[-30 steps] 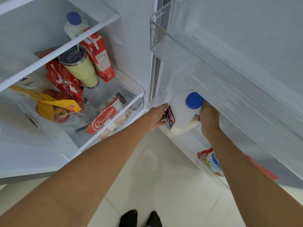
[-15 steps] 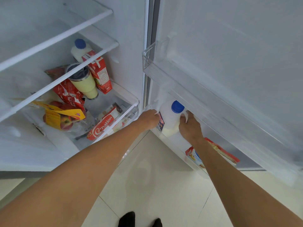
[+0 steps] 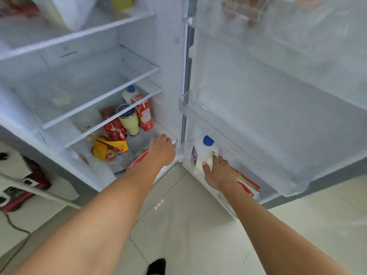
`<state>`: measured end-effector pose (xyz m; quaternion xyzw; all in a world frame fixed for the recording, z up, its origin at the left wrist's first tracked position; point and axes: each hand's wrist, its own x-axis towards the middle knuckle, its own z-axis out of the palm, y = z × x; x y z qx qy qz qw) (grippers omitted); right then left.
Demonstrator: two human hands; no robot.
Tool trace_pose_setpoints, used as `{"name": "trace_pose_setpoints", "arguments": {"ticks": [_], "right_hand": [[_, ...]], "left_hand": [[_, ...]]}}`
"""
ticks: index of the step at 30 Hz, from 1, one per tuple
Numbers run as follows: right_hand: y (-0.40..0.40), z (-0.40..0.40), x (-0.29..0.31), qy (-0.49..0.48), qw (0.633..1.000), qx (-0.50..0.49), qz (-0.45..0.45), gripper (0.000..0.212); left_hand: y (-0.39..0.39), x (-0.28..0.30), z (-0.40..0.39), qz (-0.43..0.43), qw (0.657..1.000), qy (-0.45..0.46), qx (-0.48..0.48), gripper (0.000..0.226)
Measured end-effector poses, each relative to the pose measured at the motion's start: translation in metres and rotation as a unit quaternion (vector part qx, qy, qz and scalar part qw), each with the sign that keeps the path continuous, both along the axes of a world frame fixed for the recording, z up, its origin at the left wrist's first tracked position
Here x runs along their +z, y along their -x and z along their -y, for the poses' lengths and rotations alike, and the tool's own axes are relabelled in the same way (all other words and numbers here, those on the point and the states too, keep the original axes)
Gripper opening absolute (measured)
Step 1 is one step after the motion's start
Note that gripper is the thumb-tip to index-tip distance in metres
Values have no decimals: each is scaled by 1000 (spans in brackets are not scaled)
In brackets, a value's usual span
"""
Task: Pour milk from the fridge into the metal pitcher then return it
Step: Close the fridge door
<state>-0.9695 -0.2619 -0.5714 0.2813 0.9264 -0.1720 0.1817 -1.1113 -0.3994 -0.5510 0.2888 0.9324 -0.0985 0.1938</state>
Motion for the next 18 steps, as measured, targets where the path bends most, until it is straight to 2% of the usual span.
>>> {"name": "trace_pose_setpoints", "arguments": {"ticks": [7, 18], "right_hand": [[-67, 23, 111, -46, 994, 95, -31, 67], [-122, 26, 304, -107, 977, 119, -141, 62]], "left_hand": [[-81, 118, 34, -5, 994, -77, 78, 64], [-151, 312, 64, -110, 985, -91, 94, 65]]}}
